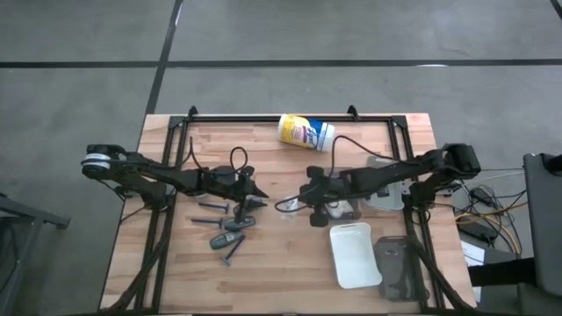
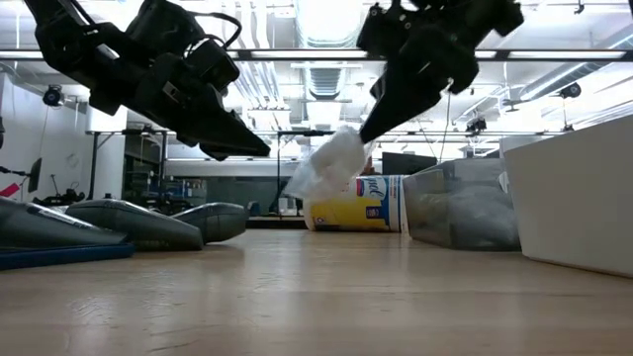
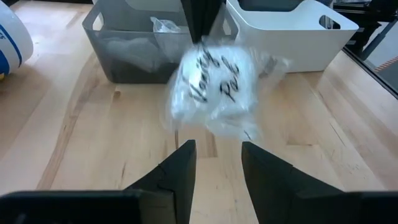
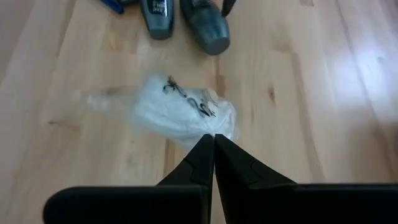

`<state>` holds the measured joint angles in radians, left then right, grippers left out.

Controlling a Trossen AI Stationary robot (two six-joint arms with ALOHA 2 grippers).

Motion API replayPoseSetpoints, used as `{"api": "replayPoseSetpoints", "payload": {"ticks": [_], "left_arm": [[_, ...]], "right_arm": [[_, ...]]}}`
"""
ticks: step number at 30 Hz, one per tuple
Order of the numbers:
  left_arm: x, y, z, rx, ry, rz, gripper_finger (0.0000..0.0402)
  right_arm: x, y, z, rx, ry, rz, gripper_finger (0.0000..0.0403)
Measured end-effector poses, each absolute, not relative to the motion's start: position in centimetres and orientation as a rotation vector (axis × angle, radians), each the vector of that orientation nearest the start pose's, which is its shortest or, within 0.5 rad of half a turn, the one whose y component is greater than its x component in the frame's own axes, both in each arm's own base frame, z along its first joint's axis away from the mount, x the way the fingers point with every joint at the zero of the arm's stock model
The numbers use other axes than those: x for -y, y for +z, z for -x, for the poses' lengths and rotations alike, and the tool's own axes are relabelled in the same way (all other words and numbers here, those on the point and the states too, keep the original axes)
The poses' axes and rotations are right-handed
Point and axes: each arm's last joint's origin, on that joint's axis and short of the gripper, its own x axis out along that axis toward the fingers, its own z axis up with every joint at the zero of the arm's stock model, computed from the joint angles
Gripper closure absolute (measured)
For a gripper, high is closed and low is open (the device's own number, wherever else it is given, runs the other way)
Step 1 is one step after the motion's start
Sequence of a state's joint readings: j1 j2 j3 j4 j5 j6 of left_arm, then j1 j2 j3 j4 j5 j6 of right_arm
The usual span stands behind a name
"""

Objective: Pick & Place Travel size toiletries
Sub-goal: Put the right cotton pack into the top black bin

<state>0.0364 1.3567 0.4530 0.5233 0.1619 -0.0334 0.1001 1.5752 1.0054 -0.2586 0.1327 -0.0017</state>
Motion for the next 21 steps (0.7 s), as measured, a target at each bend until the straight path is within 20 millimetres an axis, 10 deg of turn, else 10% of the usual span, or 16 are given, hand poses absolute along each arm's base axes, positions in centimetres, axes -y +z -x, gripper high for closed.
{"api": "replayPoseSetpoints", "payload": {"ticks": [21], "left_arm": [[-0.5,16.9,-25.2,-0.391,-0.116,0.08,0.0266]], "right_arm": [[-1.2,26.4,-22.7,-0.854,-0.359,0.035,0.0394]]}}
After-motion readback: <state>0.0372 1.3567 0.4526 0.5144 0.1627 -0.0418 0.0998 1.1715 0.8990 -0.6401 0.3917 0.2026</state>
